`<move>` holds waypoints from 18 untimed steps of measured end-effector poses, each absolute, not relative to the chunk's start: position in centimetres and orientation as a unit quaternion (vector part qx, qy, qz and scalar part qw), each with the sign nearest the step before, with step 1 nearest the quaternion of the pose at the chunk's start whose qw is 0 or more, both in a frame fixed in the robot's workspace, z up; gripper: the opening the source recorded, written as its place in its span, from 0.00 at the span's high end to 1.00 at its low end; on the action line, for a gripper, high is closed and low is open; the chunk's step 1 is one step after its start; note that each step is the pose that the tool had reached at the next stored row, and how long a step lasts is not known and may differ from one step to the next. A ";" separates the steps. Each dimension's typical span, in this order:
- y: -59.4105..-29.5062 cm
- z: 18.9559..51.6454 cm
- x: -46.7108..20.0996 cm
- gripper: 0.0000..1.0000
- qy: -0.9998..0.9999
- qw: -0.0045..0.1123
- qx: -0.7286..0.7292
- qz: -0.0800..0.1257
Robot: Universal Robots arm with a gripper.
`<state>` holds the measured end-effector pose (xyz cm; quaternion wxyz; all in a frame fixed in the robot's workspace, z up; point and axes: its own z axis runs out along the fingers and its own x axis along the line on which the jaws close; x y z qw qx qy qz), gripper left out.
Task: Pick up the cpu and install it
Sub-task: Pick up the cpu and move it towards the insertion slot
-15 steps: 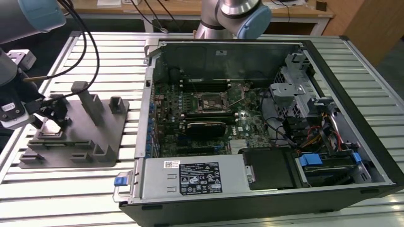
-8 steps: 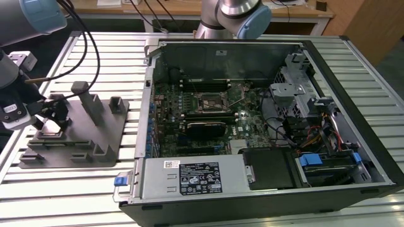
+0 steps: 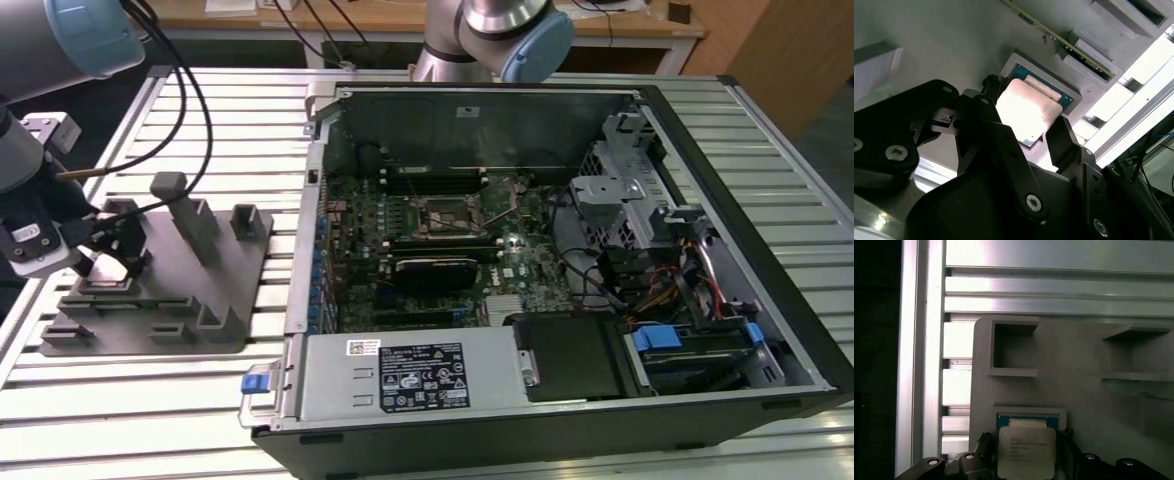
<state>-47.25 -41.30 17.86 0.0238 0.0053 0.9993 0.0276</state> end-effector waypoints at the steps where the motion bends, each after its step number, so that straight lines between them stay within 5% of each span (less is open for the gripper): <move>1: -41.3 17.8 -47.2 0.35 0.999 0.023 0.005 0.028; 18: -41.3 18.1 -47.2 0.35 0.999 0.019 0.005 0.028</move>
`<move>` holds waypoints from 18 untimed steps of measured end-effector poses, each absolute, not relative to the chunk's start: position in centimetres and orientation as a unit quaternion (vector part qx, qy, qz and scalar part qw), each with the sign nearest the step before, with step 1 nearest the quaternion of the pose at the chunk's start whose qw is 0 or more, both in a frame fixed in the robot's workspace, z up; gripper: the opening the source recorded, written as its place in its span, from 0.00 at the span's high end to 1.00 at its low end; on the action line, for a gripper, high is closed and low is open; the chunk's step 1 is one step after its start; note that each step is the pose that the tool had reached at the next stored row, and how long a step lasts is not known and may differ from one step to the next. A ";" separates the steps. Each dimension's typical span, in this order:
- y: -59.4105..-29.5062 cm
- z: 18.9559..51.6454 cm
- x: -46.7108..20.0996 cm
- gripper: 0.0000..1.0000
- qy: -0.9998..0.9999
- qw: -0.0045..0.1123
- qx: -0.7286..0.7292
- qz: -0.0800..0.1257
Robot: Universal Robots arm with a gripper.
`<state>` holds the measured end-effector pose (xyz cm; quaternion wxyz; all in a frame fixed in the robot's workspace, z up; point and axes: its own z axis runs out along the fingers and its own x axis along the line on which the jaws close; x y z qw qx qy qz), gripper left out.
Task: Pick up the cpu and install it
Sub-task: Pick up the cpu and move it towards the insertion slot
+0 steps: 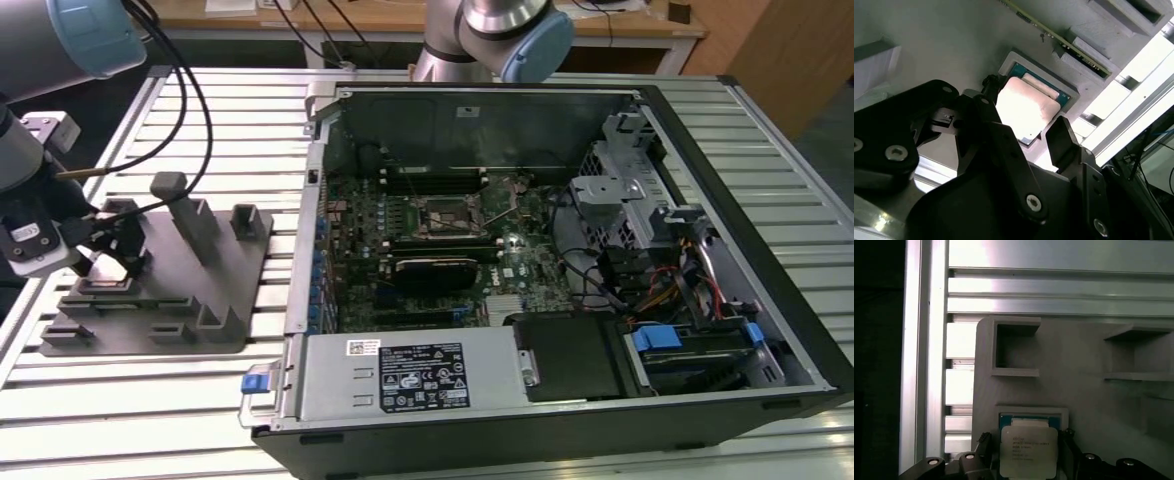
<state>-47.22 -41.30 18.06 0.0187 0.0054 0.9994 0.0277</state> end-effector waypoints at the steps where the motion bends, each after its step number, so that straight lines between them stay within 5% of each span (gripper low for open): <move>1: -41.3 18.1 -47.2 0.35 0.999 0.019 0.005 0.028; 18: -41.3 18.0 -47.2 0.35 0.999 0.019 0.006 0.033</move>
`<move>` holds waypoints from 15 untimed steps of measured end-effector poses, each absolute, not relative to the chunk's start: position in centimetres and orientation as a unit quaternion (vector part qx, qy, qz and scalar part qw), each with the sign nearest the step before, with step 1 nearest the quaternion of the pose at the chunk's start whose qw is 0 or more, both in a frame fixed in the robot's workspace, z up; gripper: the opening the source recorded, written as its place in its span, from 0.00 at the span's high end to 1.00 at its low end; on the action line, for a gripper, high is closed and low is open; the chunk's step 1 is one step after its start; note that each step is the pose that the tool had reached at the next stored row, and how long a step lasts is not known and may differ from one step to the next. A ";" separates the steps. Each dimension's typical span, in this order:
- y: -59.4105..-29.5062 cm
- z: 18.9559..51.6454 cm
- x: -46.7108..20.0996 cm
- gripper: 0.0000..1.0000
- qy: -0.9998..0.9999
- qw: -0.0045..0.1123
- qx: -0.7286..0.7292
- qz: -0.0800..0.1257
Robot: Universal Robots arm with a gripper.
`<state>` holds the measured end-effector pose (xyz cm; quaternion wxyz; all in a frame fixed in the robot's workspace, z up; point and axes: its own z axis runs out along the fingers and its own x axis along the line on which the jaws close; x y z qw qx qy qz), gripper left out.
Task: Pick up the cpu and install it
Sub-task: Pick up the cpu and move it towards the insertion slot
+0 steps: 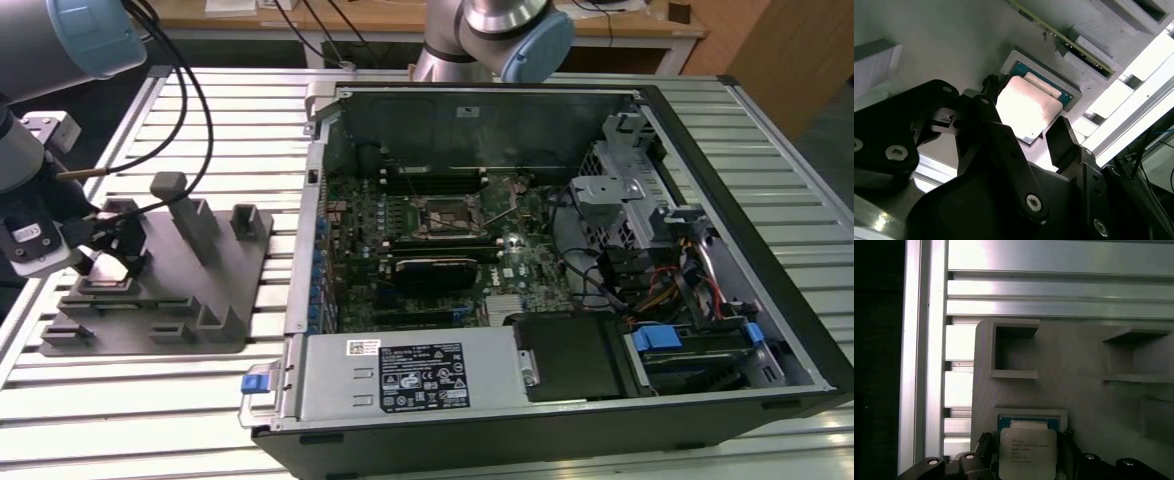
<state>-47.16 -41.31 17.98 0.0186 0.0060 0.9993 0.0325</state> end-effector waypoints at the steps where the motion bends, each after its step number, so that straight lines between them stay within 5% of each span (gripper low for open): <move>1: -41.3 18.0 -47.2 0.35 0.999 0.019 0.006 0.033; 7: -41.3 18.0 -47.2 0.45 0.999 0.019 0.006 0.033; 15: -41.3 18.0 -47.2 0.45 0.999 0.019 0.006 0.033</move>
